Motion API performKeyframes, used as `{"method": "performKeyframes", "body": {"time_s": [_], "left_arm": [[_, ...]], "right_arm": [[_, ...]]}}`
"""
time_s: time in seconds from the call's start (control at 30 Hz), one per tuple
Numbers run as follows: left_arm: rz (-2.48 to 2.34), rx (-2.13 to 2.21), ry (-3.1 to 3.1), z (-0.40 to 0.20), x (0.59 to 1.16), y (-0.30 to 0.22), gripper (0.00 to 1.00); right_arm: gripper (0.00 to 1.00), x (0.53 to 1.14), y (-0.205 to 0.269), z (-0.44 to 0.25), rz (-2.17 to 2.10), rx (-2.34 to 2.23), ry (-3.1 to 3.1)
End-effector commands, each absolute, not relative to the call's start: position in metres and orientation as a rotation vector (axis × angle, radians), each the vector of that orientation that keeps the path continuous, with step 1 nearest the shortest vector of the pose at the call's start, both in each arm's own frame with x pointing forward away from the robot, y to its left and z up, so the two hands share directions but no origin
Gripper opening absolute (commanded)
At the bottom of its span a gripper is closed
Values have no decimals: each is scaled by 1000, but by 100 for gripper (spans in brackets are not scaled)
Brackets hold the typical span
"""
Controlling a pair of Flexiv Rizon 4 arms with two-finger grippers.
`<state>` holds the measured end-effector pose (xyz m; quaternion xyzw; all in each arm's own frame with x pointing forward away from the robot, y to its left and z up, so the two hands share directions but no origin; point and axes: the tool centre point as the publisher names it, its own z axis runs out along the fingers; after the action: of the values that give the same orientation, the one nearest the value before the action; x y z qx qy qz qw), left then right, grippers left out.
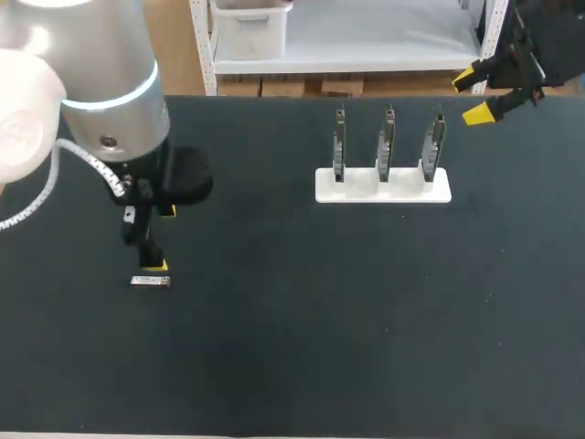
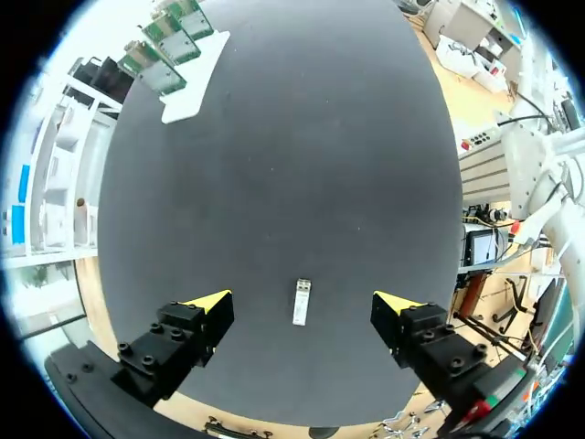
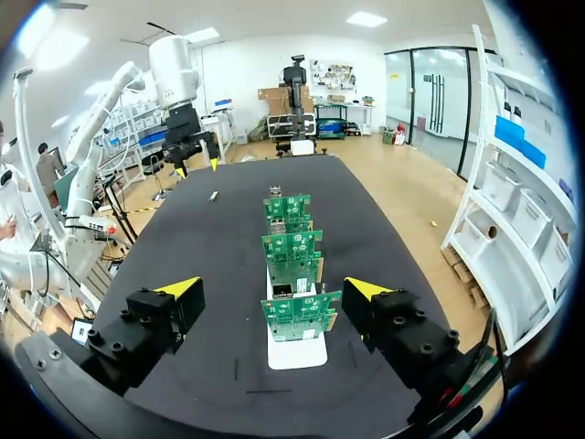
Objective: Pick up the optical module with the left hand, and insert it into the network port with the right hand.
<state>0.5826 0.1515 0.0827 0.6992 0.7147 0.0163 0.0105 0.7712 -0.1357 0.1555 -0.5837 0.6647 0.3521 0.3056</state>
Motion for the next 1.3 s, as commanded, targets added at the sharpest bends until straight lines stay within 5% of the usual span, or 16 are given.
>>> {"method": "performKeyframes", "body": {"time_s": [0.03,1.3], "left_arm": [[54,2174,2255,68,579,162,100],[46,2119,2320,-6,574,211,100]], "right_arm": [[100,771,-135,156,931,-1545,1761],[100,771,-135,156,931,-1545,1761]]}}
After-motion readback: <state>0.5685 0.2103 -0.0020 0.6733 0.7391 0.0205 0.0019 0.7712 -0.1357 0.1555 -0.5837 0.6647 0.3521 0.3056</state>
